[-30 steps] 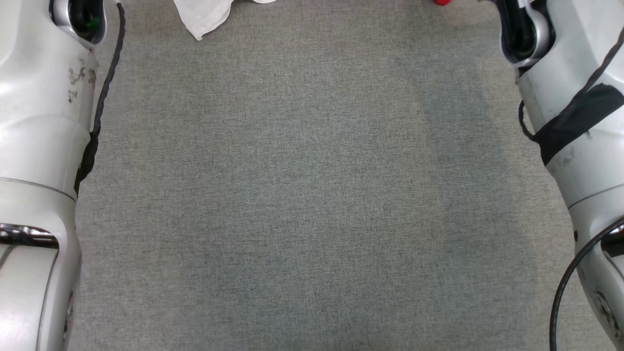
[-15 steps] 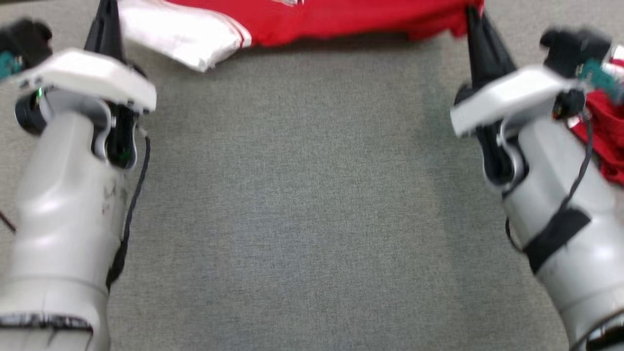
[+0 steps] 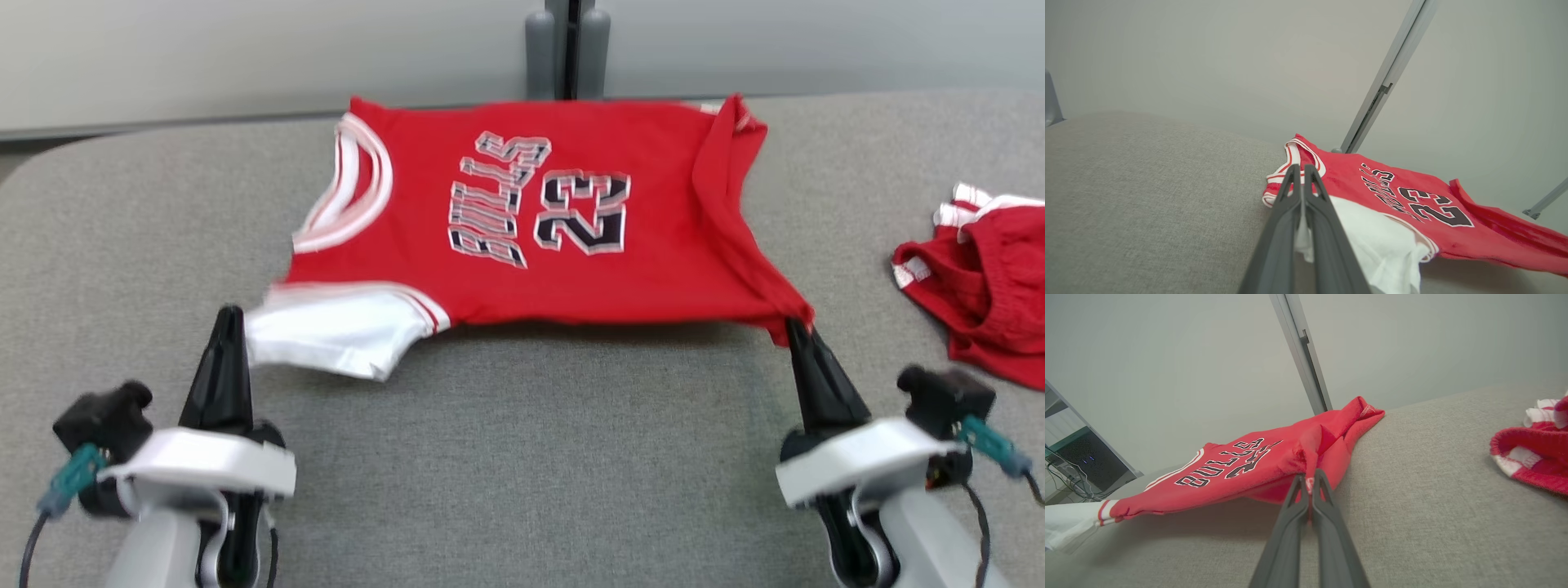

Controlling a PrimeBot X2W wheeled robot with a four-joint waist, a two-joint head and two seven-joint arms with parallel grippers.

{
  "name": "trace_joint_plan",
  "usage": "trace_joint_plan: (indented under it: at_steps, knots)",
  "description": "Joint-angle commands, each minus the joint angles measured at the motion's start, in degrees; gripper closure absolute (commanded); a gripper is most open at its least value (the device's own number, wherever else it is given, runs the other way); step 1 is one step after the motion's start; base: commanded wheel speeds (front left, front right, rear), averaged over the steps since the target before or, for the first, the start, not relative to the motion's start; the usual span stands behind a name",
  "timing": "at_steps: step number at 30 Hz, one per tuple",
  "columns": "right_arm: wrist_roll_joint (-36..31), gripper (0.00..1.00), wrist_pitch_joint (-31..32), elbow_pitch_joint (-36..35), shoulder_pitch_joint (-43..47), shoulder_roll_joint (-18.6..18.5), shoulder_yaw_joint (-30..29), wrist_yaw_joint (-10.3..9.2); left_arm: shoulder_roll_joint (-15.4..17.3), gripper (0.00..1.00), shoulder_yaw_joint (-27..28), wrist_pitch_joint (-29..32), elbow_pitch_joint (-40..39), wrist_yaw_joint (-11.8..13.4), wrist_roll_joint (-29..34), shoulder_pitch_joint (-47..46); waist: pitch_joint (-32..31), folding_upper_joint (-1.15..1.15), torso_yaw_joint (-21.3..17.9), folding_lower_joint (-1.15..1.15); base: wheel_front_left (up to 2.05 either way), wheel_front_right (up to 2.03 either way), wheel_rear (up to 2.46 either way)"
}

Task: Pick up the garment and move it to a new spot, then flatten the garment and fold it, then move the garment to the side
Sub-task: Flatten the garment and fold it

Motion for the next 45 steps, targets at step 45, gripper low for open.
trace_joint_plan:
  at_steps: [45]
  knots:
    - [-11.5, 1.0, 26.9, -18.7, 16.2, 3.1, -14.2, -0.02, 5.0, 1.0, -1.3, 28.0, -29.0, 9.0, -5.6, 12.9, 2.7, 0.0, -1.1, 0.0, 0.0, 0.0, 0.0]
